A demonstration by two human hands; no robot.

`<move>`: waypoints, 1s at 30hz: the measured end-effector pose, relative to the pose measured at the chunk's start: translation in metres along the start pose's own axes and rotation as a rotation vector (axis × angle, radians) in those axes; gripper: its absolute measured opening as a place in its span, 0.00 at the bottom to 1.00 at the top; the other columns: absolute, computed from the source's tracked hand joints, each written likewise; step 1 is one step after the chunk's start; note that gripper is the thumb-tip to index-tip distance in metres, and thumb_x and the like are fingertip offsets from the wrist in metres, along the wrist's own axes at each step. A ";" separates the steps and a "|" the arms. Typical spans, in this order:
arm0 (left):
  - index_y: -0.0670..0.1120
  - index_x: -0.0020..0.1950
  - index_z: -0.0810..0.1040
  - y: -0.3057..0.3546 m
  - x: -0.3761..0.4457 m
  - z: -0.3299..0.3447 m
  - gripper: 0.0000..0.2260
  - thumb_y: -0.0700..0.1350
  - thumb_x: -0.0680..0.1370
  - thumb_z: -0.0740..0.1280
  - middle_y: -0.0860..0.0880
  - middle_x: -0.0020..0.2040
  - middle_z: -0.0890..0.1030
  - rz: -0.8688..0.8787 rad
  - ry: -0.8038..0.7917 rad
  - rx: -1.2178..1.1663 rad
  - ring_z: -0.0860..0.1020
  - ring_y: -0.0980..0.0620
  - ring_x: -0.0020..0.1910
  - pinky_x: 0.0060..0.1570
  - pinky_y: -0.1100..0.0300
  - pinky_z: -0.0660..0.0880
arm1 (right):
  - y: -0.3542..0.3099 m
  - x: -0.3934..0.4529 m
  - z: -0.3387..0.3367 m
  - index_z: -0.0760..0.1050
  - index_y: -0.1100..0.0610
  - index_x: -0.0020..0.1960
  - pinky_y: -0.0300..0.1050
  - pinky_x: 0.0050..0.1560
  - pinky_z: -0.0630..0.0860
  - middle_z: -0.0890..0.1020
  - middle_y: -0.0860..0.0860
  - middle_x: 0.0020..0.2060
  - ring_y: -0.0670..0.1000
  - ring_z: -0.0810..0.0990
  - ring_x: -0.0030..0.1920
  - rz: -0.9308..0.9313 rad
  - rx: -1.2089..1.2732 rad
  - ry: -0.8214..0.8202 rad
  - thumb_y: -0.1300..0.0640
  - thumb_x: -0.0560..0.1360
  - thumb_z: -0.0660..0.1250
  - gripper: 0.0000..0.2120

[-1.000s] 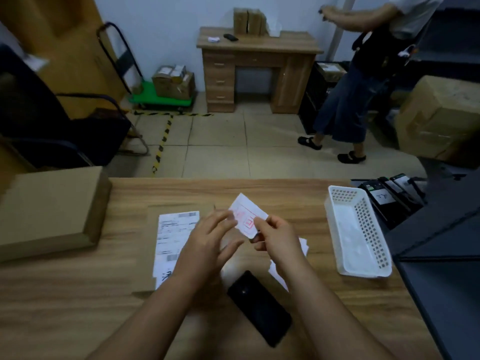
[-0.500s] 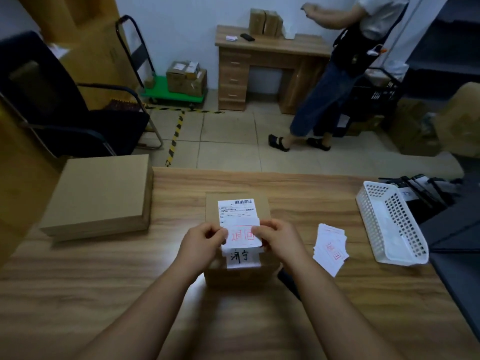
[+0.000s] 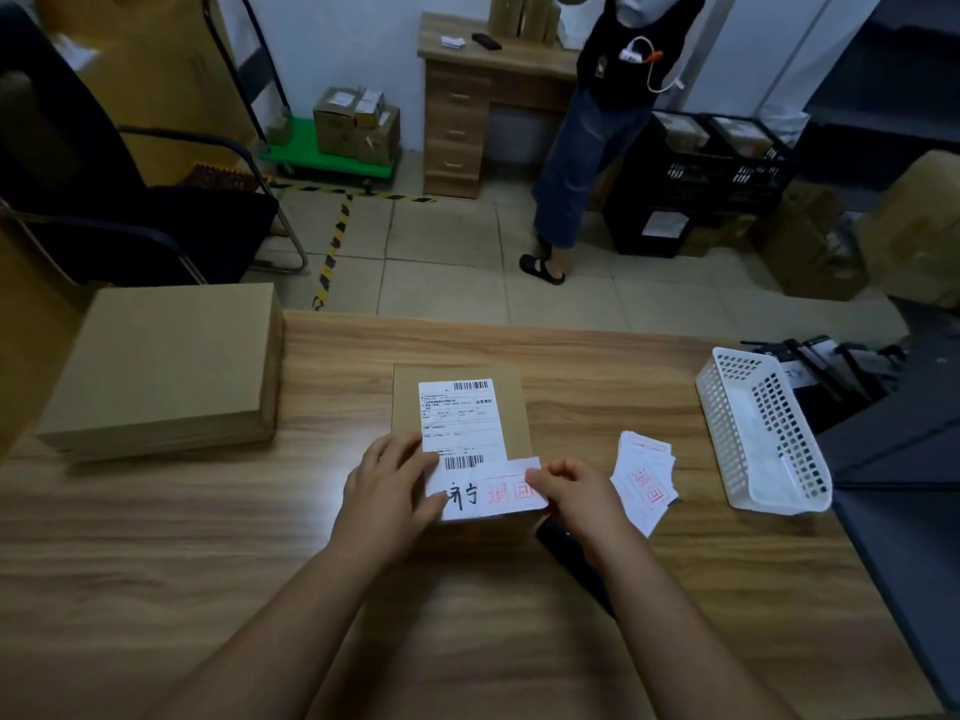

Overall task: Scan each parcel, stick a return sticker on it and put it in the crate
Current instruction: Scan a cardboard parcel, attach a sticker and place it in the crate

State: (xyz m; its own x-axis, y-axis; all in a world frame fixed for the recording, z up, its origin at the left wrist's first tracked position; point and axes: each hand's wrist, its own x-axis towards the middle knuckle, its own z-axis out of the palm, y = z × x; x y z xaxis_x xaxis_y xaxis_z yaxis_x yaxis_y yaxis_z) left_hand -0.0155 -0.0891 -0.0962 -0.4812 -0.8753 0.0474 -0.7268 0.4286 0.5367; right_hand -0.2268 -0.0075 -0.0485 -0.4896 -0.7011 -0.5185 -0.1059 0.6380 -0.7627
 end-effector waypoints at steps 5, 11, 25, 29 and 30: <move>0.52 0.64 0.77 -0.002 0.003 0.002 0.21 0.57 0.73 0.68 0.54 0.72 0.67 -0.019 -0.013 -0.015 0.55 0.55 0.69 0.64 0.47 0.65 | 0.003 0.003 0.005 0.79 0.55 0.47 0.42 0.40 0.78 0.85 0.48 0.40 0.49 0.84 0.43 -0.044 -0.033 0.010 0.53 0.77 0.69 0.05; 0.51 0.63 0.78 -0.001 0.000 0.004 0.31 0.64 0.67 0.56 0.53 0.70 0.69 -0.027 0.011 -0.022 0.58 0.54 0.69 0.62 0.46 0.68 | 0.003 0.012 0.012 0.74 0.51 0.42 0.41 0.30 0.66 0.79 0.45 0.35 0.47 0.77 0.37 -0.278 -0.502 0.152 0.48 0.75 0.67 0.07; 0.53 0.66 0.77 -0.003 -0.001 0.003 0.32 0.66 0.69 0.53 0.54 0.73 0.67 -0.021 -0.046 0.040 0.61 0.48 0.73 0.66 0.47 0.66 | 0.039 0.014 0.005 0.76 0.50 0.66 0.40 0.58 0.65 0.73 0.47 0.63 0.48 0.70 0.64 -0.588 -0.549 0.072 0.50 0.80 0.64 0.16; 0.54 0.67 0.76 -0.006 0.000 -0.001 0.32 0.68 0.69 0.52 0.55 0.74 0.67 0.006 -0.064 0.081 0.61 0.49 0.73 0.67 0.47 0.65 | 0.052 0.014 0.008 0.74 0.50 0.69 0.36 0.64 0.61 0.74 0.49 0.67 0.50 0.70 0.67 -0.572 -0.477 0.081 0.56 0.81 0.62 0.17; 0.54 0.67 0.76 -0.007 0.000 -0.002 0.33 0.68 0.69 0.52 0.55 0.74 0.67 0.014 -0.069 0.093 0.62 0.49 0.73 0.67 0.48 0.65 | 0.051 0.015 0.009 0.75 0.50 0.69 0.40 0.67 0.63 0.74 0.50 0.67 0.51 0.70 0.67 -0.585 -0.471 0.112 0.57 0.81 0.62 0.17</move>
State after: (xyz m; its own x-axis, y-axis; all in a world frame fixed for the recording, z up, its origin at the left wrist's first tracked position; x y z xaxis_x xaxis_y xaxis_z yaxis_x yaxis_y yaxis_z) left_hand -0.0097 -0.0921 -0.0981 -0.5217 -0.8531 -0.0058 -0.7607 0.4621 0.4558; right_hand -0.2315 0.0120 -0.0985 -0.3225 -0.9464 -0.0188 -0.7215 0.2586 -0.6422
